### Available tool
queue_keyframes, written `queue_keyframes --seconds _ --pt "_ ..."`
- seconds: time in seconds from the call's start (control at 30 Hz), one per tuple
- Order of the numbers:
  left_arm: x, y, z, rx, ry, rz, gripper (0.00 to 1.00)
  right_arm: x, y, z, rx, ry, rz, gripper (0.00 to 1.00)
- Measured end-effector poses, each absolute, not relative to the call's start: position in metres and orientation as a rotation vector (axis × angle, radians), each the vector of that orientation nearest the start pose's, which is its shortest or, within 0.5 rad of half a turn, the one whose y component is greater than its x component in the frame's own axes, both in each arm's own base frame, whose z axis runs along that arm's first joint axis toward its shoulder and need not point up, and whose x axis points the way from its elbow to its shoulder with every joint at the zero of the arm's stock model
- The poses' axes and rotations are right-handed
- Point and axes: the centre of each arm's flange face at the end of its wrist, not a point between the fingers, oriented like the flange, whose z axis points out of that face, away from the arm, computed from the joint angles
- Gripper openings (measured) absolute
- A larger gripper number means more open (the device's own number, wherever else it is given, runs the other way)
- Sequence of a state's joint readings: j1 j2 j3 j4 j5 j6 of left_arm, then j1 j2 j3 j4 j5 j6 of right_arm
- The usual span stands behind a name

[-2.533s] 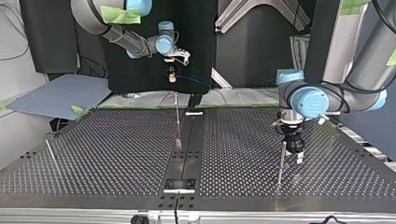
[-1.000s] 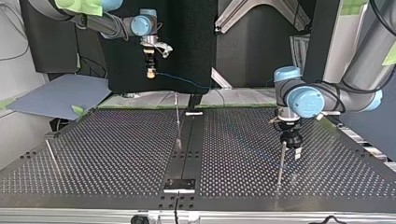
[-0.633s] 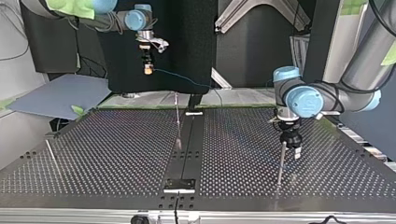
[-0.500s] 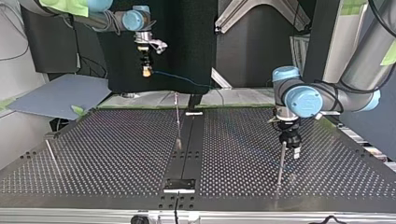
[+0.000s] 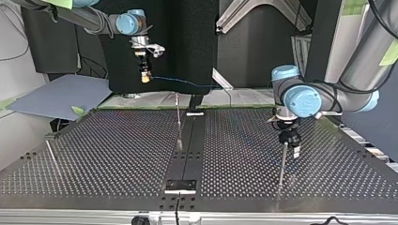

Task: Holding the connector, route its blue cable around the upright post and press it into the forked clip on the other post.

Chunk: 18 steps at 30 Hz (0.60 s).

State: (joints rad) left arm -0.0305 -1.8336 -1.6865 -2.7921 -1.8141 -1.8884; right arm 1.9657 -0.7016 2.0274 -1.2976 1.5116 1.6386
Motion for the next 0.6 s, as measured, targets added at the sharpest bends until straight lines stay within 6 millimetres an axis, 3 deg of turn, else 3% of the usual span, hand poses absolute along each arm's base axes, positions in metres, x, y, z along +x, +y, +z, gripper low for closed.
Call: queue_keyframes --seconds 0.6 --pt "0.5587 -0.1284 0.3216 -0.446 1.586 -0.092 1.00 0.3219 -0.4263 -0.0477 1.552 -1.036 1.565 0.00"
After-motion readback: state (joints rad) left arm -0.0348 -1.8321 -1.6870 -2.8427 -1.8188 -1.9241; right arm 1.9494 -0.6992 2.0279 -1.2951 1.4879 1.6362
